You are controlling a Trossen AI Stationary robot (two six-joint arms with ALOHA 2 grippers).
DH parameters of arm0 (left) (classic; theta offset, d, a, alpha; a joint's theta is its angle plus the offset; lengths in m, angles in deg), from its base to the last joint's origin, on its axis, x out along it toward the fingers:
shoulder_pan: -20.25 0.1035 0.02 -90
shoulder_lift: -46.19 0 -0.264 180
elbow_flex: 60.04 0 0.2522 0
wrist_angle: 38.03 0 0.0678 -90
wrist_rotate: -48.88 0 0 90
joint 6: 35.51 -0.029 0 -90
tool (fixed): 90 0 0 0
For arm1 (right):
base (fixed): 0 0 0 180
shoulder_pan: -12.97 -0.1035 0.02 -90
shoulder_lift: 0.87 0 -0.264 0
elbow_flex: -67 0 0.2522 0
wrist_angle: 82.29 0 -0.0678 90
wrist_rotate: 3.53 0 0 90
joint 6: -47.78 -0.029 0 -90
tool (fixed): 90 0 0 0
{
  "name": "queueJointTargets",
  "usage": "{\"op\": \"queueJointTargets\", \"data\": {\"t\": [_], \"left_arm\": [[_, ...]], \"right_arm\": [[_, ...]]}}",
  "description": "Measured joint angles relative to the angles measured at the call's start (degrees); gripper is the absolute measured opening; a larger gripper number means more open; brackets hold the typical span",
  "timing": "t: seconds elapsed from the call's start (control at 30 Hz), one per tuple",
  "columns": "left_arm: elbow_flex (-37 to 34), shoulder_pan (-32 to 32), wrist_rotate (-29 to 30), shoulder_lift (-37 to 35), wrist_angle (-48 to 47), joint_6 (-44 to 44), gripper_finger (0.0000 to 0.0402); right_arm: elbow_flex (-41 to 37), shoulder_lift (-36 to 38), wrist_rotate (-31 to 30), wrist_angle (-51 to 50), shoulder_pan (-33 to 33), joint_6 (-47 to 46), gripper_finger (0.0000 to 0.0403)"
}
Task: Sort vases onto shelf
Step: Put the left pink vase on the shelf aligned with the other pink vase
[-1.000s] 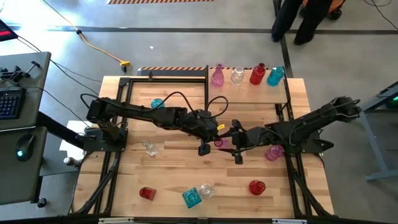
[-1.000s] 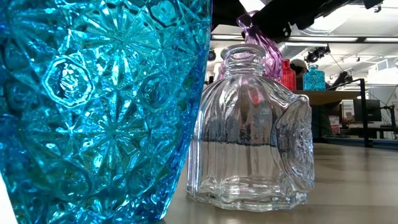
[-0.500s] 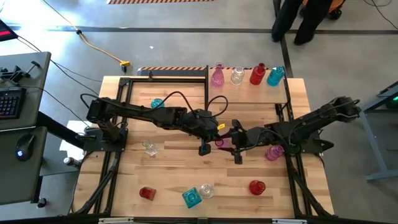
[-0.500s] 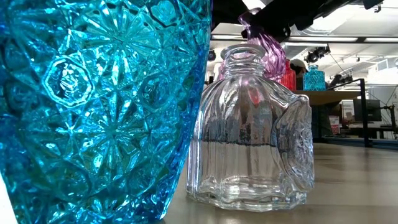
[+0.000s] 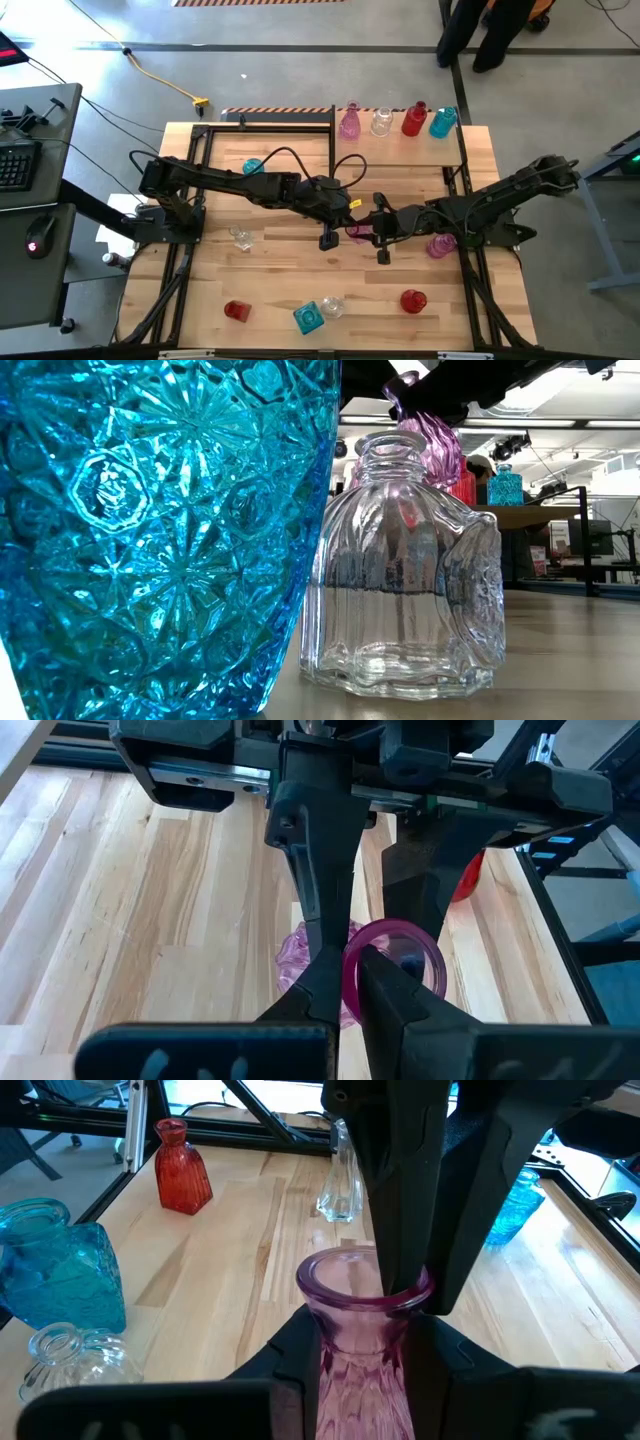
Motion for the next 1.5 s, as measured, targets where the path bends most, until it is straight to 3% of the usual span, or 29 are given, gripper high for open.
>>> {"op": "queueJointTargets", "data": {"t": [0.8, 1.5], "left_arm": [[0.0, 0.1, 0.2, 0.0, 0.5, -1.9, 0.0089], [0.0, 0.1, 1.2, -8.6, -9.4, -1.0, 0.0090]], "right_arm": [[0.0, 0.0, -0.5, -0.1, 0.0, -1.3, 0.0081], [0.1, 2.7, -3.6, 2.8, 1.7, 1.0, 0.0082]]}}
